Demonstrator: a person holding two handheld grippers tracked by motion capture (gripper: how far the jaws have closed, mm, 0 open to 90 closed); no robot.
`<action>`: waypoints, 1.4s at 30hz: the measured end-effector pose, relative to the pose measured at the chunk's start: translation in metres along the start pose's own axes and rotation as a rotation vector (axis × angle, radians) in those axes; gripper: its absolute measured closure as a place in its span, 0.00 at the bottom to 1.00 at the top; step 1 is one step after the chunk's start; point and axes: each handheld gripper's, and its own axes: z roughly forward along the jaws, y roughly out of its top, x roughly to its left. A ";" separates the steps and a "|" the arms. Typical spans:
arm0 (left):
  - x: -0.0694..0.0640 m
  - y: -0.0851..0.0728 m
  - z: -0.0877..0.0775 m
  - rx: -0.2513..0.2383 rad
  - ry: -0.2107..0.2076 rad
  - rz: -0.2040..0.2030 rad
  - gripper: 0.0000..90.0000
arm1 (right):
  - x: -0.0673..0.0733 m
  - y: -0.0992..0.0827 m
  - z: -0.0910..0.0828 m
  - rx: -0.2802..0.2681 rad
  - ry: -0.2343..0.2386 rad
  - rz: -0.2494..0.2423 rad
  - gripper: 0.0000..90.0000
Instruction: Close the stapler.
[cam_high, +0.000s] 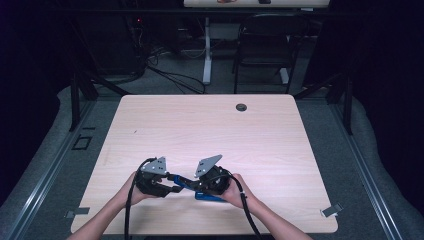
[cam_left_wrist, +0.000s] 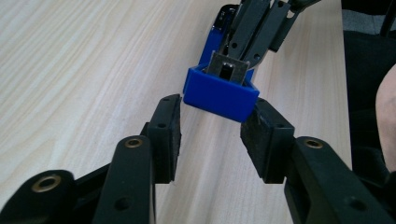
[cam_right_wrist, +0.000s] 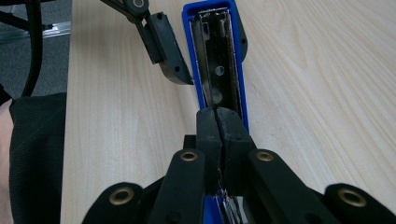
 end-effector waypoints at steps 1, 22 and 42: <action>-0.001 0.000 0.000 -0.005 -0.001 -0.001 0.67 | 0.000 0.000 0.000 0.001 0.000 0.001 0.98; -0.012 0.015 0.010 -0.061 0.021 0.050 0.71 | -0.005 -0.002 -0.017 0.010 0.007 0.003 0.98; -0.012 0.029 0.039 -0.028 -0.020 0.101 0.71 | -0.008 -0.014 -0.039 0.031 -0.023 0.024 0.98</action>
